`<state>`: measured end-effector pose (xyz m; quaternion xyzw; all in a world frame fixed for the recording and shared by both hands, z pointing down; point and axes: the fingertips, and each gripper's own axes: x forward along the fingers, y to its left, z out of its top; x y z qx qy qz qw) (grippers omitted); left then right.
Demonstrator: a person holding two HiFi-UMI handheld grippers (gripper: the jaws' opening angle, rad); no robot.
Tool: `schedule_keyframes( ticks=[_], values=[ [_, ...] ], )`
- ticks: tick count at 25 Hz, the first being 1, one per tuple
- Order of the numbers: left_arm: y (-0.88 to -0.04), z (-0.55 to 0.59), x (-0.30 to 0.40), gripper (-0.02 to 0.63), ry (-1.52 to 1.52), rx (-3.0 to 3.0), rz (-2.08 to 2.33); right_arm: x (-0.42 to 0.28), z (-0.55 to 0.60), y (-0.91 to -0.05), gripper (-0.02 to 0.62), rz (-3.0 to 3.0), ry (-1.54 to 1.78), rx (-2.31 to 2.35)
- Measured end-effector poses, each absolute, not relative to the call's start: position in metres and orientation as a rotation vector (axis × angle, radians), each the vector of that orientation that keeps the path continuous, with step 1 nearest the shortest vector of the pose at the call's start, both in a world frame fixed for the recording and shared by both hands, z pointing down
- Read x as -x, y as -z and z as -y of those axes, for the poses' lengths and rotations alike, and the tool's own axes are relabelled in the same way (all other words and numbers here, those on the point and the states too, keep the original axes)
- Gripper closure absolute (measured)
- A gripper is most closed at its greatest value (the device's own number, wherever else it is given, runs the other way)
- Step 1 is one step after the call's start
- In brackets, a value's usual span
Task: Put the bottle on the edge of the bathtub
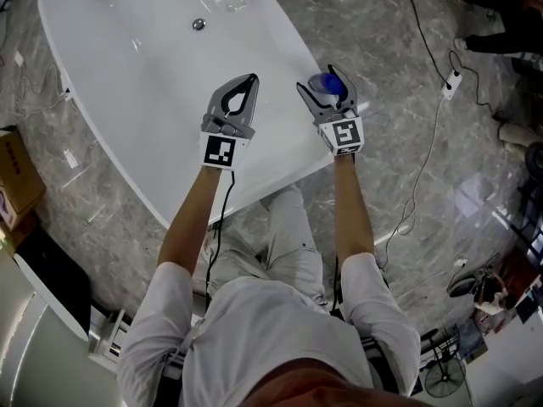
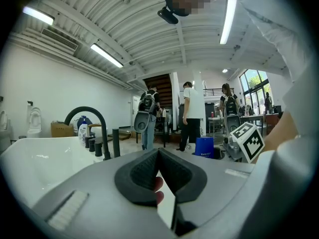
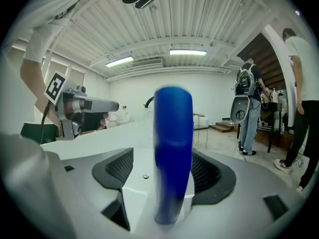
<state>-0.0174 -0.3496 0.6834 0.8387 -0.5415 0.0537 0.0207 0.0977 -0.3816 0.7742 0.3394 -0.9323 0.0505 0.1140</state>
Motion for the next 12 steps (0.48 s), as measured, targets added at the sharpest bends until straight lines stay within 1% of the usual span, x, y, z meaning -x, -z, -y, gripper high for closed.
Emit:
schedule_keyframes(
  ticks=[5, 8, 9, 11, 12],
  values=[
    [-0.649, 0.343, 0.019, 0.607, -0.190, -2.620, 1.673, -0.095, 0.375, -0.715, 0.249, 2.767, -0.121, -1.010],
    [-0.616, 0.339, 0.016, 0.607, -0.169, -2.651, 1.672, -0.095, 0.370, -0.671, 0.265, 2.776, -0.085, -1.035],
    [-0.603, 0.337, 0.014, 0.607, -0.172, -2.670, 1.664, -0.096, 0.367, -0.655, 0.287, 2.776, -0.074, -1.043],
    [-0.577, 0.331, 0.009, 0.607, -0.180, -2.707, 1.649, -0.098, 0.359, -0.622, 0.366, 2.778, -0.045, -1.050],
    [-0.564, 0.329, 0.007, 0.607, -0.174, -2.718, 1.646, -0.099, 0.354, -0.606, 0.445, 2.781, -0.027, -1.049]
  ],
)
